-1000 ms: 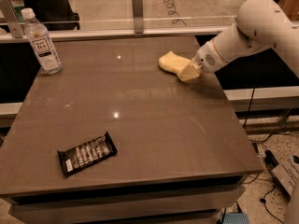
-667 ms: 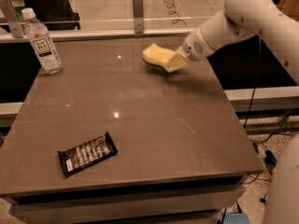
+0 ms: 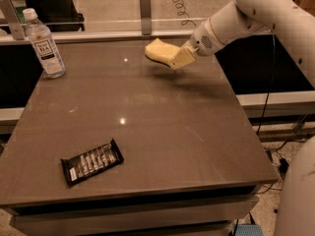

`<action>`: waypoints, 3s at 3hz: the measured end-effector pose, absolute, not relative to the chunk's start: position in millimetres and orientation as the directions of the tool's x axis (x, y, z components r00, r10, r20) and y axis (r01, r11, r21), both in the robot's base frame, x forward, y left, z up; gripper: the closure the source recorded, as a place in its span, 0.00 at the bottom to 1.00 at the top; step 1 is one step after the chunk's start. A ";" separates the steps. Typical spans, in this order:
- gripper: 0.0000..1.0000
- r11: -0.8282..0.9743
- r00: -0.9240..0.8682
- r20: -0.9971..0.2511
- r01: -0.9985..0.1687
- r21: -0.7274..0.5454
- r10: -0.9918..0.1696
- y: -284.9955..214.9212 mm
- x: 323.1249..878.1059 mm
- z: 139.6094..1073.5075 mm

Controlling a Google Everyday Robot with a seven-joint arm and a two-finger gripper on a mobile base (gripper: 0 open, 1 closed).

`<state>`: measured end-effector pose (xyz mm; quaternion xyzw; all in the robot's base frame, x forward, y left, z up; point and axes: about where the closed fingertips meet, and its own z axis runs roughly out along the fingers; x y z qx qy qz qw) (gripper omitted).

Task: Move sponge near blue plastic bottle

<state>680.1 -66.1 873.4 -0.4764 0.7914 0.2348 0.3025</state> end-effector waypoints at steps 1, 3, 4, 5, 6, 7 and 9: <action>1.00 0.415 -0.358 -0.708 -0.904 0.100 -0.610 -56.7 687.2 870.0; 1.00 0.269 -0.285 -0.741 -0.952 0.146 -0.608 10.2 706.5 874.5; 1.00 0.200 -0.270 -0.755 -0.962 0.186 -0.598 47.0 707.7 867.2; 1.00 0.125 -0.228 -0.758 -0.973 0.192 -0.611 80.6 702.6 864.9; 1.00 0.049 -0.180 -0.752 -0.980 0.193 -0.634 110.2 692.1 862.4; 1.00 -0.021 -0.130 -0.742 -0.981 0.190 -0.657 134.6 680.2 861.2; 1.00 -0.092 -0.052 -0.699 -0.982 0.166 -0.713 162.5 678.6 847.3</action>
Offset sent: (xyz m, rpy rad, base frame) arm 0.0440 0.0746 0.0087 0.0891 0.0243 0.1820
